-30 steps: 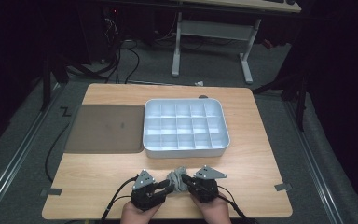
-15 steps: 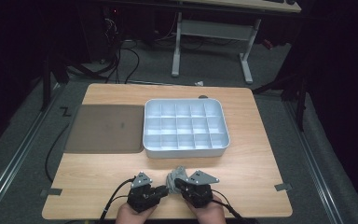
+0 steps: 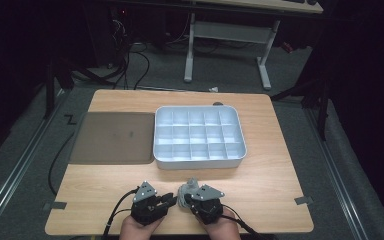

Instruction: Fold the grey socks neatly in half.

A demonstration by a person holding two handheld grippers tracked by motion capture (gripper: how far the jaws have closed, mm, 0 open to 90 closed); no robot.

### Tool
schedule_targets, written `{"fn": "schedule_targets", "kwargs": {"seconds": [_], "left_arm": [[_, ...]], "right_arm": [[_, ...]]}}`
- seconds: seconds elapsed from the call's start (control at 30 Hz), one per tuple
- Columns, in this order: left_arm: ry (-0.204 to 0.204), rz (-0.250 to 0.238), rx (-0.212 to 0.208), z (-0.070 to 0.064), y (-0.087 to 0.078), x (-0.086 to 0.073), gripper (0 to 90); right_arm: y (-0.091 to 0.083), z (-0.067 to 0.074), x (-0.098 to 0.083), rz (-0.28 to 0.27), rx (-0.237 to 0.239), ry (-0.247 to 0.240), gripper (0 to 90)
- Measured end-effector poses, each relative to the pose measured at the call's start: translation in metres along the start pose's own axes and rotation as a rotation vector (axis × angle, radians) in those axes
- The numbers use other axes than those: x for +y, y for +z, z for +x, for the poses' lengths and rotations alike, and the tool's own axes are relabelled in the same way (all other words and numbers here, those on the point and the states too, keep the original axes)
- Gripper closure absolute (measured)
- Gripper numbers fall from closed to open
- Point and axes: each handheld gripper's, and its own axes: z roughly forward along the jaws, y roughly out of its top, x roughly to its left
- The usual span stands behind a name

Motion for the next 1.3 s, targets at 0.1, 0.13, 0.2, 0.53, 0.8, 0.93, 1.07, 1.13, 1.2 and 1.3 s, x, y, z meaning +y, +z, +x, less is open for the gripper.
{"fn": "schedule_targets", "kwargs": {"seconds": [0.1, 0.13, 0.2, 0.53, 0.8, 0.93, 1.07, 1.13, 1.2, 1.3], "left_arm": [[0.005, -0.007, 0.006, 0.0, 0.0, 0.002, 74.5], [0.008, -0.012, 0.01, 0.0, -0.001, 0.003, 74.3], [0.014, -0.021, 0.018, -0.001, -0.003, 0.003, 73.6], [0.021, -0.037, 0.069, 0.0, -0.018, -0.006, 69.7], [0.03, -0.056, 0.099, 0.002, -0.032, -0.011, 65.3], [0.038, -0.049, 0.101, -0.002, -0.026, -0.009, 61.9], [0.062, -0.042, 0.1, -0.008, -0.016, -0.004, 59.0], [0.065, -0.036, 0.097, -0.01, -0.012, -0.001, 58.4], [0.062, -0.041, 0.091, -0.011, -0.007, 0.002, 57.8], [0.067, -0.047, 0.091, -0.013, -0.003, 0.007, 57.1]], "right_arm": [[0.001, -0.001, 0.0, 0.0, 0.011, 0.004, 87.8], [0.001, -0.001, 0.0, 0.002, 0.011, 0.002, 87.8], [0.001, -0.002, 0.0, 0.003, 0.011, -0.009, 87.8], [0.003, 0.003, 0.002, -0.002, -0.012, -0.04, 87.8], [0.004, 0.004, 0.004, 0.012, -0.018, -0.041, 87.4], [0.001, 0.001, 0.005, -0.01, -0.012, -0.024, 80.6], [-0.013, -0.005, 0.004, -0.072, -0.017, 0.003, 78.8], [-0.019, -0.009, 0.002, -0.088, -0.024, 0.016, 78.3], [-0.024, -0.014, 0.0, -0.106, -0.035, 0.029, 78.3], [-0.033, -0.021, -0.001, -0.133, -0.051, 0.05, 78.3]]}}
